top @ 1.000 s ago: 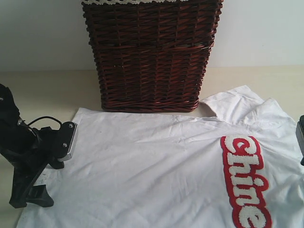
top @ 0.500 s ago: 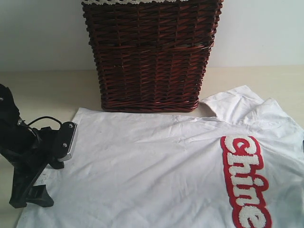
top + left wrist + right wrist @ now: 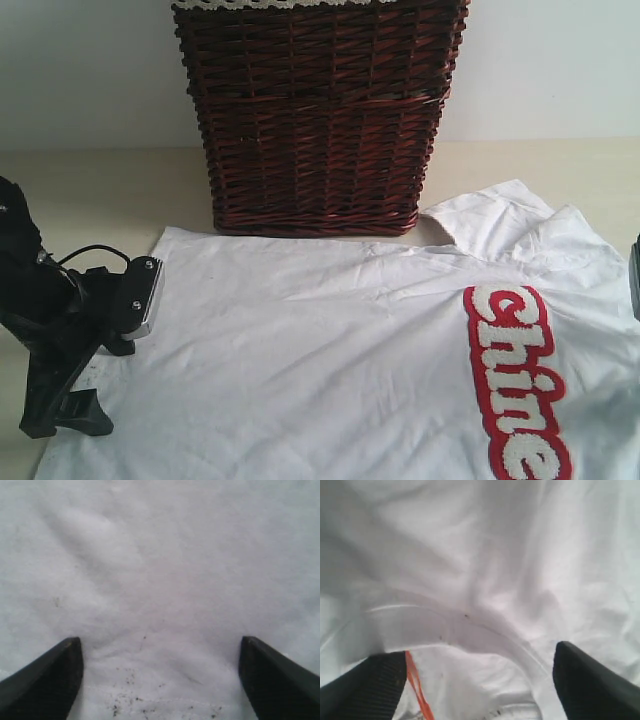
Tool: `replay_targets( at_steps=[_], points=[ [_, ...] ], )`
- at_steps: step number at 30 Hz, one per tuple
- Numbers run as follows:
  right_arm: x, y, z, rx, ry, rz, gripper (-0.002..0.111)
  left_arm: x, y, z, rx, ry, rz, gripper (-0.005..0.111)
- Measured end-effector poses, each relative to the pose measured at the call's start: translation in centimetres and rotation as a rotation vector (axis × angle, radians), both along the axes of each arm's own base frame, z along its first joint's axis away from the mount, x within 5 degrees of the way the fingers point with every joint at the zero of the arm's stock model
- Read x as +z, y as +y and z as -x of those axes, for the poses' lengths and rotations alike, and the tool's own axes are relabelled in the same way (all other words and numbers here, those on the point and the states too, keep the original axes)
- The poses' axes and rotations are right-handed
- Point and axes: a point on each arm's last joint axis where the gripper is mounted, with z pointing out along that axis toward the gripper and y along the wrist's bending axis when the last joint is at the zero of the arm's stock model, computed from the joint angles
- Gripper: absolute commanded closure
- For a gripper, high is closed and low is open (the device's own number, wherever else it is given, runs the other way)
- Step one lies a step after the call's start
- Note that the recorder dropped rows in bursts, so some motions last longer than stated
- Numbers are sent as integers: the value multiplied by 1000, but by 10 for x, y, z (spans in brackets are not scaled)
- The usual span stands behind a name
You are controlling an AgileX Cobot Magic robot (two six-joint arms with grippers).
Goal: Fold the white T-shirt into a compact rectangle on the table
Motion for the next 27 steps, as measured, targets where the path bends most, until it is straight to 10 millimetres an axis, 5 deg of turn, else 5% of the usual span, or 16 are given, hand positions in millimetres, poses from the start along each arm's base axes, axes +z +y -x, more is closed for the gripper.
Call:
replay_targets(
  at_steps=[9, 20, 27],
  points=[
    [3, 11, 16, 75, 157, -113, 35, 0, 0, 0, 0, 0, 0, 25],
    [15, 14, -10, -164, -137, -183, 34, 0, 0, 0, 0, 0, 0, 25],
    [16, 26, -3, -175, -43, -313, 56, 0, 0, 0, 0, 0, 0, 25]
  ],
)
